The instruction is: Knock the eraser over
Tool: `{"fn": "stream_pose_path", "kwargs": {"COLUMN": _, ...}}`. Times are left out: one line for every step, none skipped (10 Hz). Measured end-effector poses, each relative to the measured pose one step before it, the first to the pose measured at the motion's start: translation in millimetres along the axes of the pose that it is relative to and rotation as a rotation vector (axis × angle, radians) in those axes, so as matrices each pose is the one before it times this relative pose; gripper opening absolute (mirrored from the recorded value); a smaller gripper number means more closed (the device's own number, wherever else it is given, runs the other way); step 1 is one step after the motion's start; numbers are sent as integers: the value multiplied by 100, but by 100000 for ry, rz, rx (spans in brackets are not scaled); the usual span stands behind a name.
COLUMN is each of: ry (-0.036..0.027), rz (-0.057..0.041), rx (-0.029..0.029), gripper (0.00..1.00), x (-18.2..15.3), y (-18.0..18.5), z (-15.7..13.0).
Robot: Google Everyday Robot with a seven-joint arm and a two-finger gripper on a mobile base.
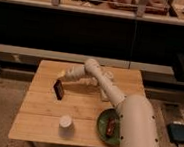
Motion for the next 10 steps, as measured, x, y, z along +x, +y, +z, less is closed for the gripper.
{"fn": "stream_pose_path", "kwargs": {"ry": -837, "rz": -468, "rx": -351, "gripper": 7, "x": -1046, "y": 93, "z": -236}}
{"fn": "stream_pose_path", "kwargs": {"ry": -1787, "rz": -950, "rx": -259, "gripper": 7, "x": -2082, "y": 142, "z": -478}}
{"fn": "stream_pose_path", "kwargs": {"ry": -1181, "rz": -997, "rx": -53, "gripper": 7, "x": -1788, "y": 13, "z": -620}}
{"fn": "stream_pose_path", "kwargs": {"ry": -1268, "rz": -1420, "rx": 75, "gripper": 7, "x": -2449, "y": -50, "z": -1041}}
{"fn": "stream_pose_path", "kwargs": {"ry": -864, "rz": -4380, "rx": 921, "gripper": 7, "x": -4295, "y": -526, "z": -2343}}
{"fn": "stream_pose_path", "kwargs": {"ry": 548, "rz": -4147, "rx": 1100, "gripper": 7, "x": -3055, "y": -893, "z": -2032}}
{"fn": "stream_pose_path", "kwargs": {"ry": 36, "rz": -4109, "rx": 581, "gripper": 7, "x": -3073, "y": -958, "z": -1509}}
{"fn": "stream_pose_path", "kwargs": {"ry": -64, "rz": -3121, "rx": 285, "gripper": 7, "x": -2126, "y": -905, "z": -866}}
{"fn": "stream_pose_path", "kwargs": {"ry": 1, "rz": -3791, "rx": -55, "gripper": 7, "x": -2835, "y": -1094, "z": -1129}}
{"fn": "stream_pose_path", "kwargs": {"ry": -72, "rz": -1529, "rx": 54, "gripper": 7, "x": -1130, "y": -524, "z": -341}}
